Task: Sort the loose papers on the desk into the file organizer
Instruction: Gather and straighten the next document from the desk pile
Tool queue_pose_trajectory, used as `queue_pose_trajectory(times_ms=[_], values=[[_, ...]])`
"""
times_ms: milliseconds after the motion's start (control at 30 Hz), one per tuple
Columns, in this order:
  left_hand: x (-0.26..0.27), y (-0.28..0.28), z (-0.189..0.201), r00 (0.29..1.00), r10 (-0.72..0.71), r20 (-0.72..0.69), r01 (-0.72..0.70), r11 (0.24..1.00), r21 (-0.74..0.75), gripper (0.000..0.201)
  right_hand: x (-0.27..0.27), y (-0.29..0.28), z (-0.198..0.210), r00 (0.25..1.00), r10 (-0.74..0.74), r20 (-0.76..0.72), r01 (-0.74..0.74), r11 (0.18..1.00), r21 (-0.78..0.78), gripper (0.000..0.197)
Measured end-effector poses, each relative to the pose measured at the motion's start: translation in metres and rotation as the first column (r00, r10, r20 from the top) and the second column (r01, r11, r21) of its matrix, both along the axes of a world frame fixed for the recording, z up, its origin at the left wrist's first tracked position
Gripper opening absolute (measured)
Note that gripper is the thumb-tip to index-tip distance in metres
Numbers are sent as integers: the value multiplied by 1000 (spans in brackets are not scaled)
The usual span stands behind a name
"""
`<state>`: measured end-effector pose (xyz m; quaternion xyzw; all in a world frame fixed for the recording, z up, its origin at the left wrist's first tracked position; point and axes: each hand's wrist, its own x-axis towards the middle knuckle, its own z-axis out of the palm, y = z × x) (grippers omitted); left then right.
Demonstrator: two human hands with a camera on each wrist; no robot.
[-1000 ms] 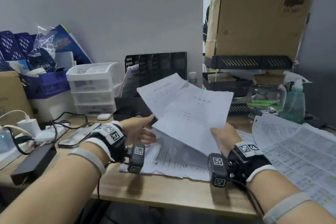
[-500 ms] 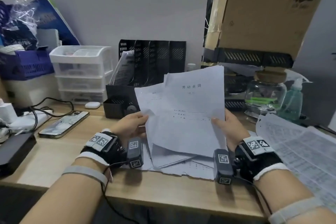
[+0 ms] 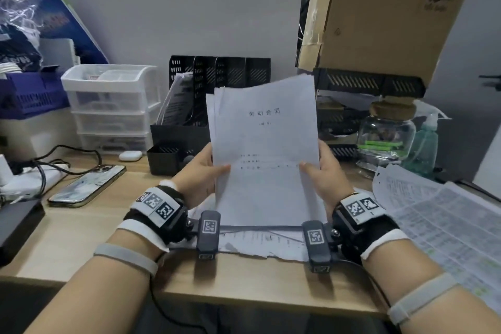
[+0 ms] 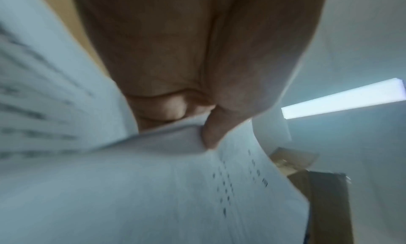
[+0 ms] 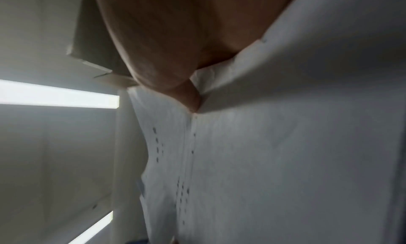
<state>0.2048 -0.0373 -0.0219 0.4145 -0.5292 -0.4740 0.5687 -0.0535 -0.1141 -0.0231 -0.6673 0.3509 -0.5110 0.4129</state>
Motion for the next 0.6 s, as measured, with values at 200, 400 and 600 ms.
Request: queue_pose_trajectory(times_ms=[200,400,600], values=[[-15,-9,27,943,330,44,-292,883,-367,47,30,10,40,996,-79,49,85,986,-143,22],[-21,-13,3,926,377,18,-358,892,-275,37,47,18,16,992,-100,75,106,991,-79,32],[-15,-18,-22,978,207,-24,-206,978,41,34,39,5,-6,987,-137,85,135,990,27,35]])
